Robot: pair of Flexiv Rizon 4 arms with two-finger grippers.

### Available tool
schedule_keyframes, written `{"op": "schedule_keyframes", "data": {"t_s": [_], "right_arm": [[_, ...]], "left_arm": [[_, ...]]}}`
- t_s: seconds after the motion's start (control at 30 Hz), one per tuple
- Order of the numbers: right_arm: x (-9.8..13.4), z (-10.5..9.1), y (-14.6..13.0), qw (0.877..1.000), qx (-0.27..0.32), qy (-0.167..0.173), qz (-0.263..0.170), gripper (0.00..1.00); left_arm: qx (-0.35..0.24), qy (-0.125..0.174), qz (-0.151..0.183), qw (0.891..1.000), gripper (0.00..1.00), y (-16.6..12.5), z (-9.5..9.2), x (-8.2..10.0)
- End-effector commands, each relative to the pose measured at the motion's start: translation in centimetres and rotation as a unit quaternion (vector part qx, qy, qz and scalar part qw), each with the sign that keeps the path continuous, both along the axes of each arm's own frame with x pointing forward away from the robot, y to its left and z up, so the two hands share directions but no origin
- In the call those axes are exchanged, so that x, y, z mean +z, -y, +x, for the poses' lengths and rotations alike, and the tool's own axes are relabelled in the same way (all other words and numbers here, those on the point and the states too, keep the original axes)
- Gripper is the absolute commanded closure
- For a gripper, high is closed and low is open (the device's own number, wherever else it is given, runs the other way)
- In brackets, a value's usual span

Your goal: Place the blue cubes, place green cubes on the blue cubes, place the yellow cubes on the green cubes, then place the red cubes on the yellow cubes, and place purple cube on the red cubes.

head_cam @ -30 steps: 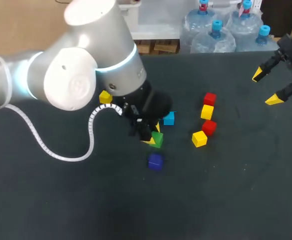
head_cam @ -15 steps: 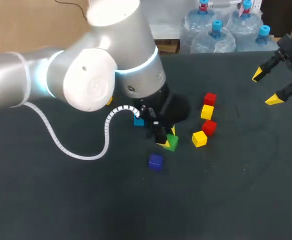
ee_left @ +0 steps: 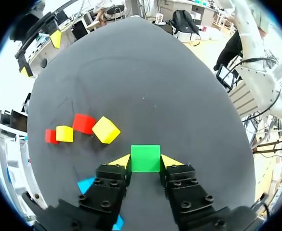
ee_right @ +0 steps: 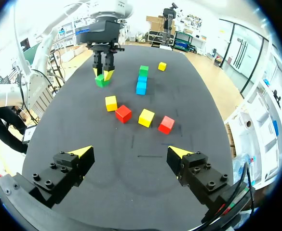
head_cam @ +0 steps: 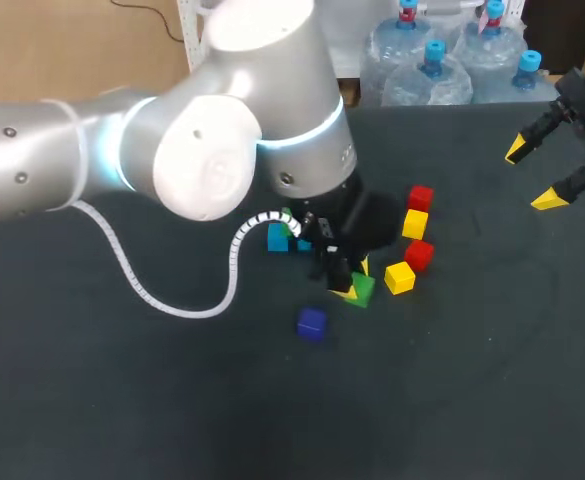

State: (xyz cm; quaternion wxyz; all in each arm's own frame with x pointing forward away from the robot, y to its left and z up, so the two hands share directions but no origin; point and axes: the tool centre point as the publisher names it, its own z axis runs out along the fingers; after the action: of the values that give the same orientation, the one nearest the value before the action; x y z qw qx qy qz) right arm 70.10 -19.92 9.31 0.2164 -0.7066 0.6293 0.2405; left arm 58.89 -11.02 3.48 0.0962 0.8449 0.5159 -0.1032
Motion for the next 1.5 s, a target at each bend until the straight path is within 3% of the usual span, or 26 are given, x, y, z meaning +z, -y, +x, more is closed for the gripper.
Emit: {"op": "schedule_keyframes", "data": {"t_s": [0.03, 0.1, 0.13, 0.4, 0.73, 1.17, 1.5], "right_arm": [[0.0, 0.0, 0.0, 1.000, 0.000, 0.000, 0.001, 0.00], [0.0, 0.0, 0.0, 1.000, 0.000, 0.000, 0.001, 0.00], [0.0, 0.0, 0.0, 1.000, 0.000, 0.000, 0.001, 0.00], [0.0, 0.0, 0.0, 1.000, 0.000, 0.000, 0.001, 0.00], [0.0, 0.0, 0.0, 1.000, 0.000, 0.000, 0.001, 0.00], [0.0, 0.0, 0.0, 1.000, 0.000, 0.000, 0.001, 0.00], [0.0, 0.0, 0.0, 1.000, 0.000, 0.000, 0.001, 0.00]], "left_arm": [[-0.004, -0.003, 0.003, 1.000, 0.27, 0.5, 0.3, 0.1], [-0.007, -0.005, 0.003, 1.000, 0.01, 0.6, 0.3, 0.1], [-0.008, -0.006, 0.003, 1.000, 0.00, 0.7, 0.2, 0.1], [-0.016, -0.007, -0.001, 1.000, 0.00, 0.4, -0.4, 0.7], [0.007, 0.009, 0.000, 1.000, 0.00, -2.4, -0.1, 2.8], [0.049, 0.023, -0.016, 0.998, 0.00, -8.6, 0.3, 6.8], [0.079, 0.036, -0.017, 0.996, 0.00, -13.8, 0.5, 7.9]]}}
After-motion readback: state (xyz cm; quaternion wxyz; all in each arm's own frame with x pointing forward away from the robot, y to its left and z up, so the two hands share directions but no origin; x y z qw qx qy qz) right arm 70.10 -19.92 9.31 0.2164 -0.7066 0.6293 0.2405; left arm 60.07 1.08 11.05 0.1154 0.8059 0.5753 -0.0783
